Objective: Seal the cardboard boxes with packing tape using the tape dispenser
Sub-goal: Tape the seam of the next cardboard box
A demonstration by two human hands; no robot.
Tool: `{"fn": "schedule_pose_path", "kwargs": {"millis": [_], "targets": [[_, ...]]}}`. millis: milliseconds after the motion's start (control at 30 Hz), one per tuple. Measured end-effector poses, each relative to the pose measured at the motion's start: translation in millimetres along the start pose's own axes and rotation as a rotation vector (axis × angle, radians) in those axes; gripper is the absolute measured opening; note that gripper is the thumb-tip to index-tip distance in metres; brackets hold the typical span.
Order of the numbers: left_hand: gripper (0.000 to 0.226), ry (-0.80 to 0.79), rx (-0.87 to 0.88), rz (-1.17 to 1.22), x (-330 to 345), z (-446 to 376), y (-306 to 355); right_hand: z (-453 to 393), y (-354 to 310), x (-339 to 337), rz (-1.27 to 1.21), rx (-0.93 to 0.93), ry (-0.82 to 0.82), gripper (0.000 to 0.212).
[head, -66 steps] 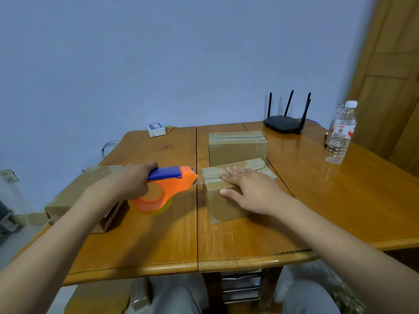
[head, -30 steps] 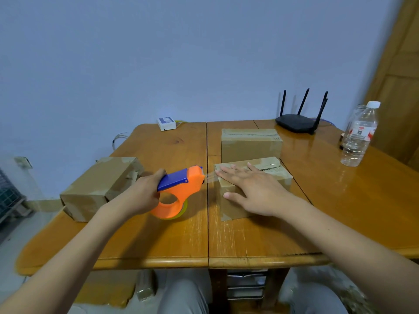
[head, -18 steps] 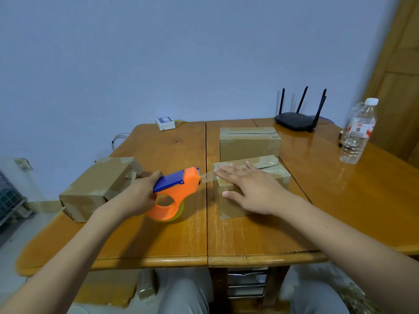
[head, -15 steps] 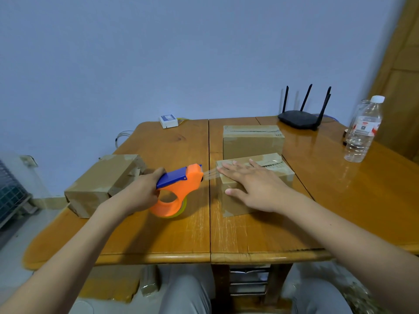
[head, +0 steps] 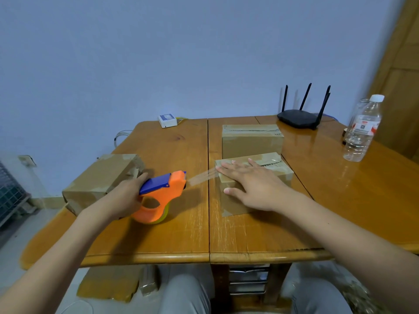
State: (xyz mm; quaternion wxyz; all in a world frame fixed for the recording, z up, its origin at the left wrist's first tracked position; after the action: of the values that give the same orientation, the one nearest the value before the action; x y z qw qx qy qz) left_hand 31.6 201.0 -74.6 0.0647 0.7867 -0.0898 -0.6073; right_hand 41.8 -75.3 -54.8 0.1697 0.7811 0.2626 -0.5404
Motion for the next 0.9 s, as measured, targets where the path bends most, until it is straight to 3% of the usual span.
{"fn": "schedule_pose_path", "kwargs": {"millis": [467,700,900], "targets": [[0.025,-0.013,0.156,-0.218,8,-7,26,-13,-13,-10,0.083,-0.051,0.004,0.068],[0.020,-0.051,0.205,-0.311,13,-12,47,-34,-12,-15,0.120,-0.116,-0.104,0.077],[0.023,-0.096,0.221,-0.393,17,-17,64,-43,-21,-11,0.116,-0.170,-0.171,0.068]]}}
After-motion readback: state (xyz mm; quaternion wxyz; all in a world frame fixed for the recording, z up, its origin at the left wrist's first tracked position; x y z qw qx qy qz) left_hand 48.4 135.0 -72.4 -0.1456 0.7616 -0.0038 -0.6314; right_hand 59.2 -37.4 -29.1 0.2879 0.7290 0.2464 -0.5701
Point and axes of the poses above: each hand's wrist, its own z-axis away from the middle knuckle, its own x-axis out of the palm, y = z × x, the point moved 10 cm from there along -z, towards the middle knuckle, and after that the axes turned 14 degrees about y, right-handed, at the moved point
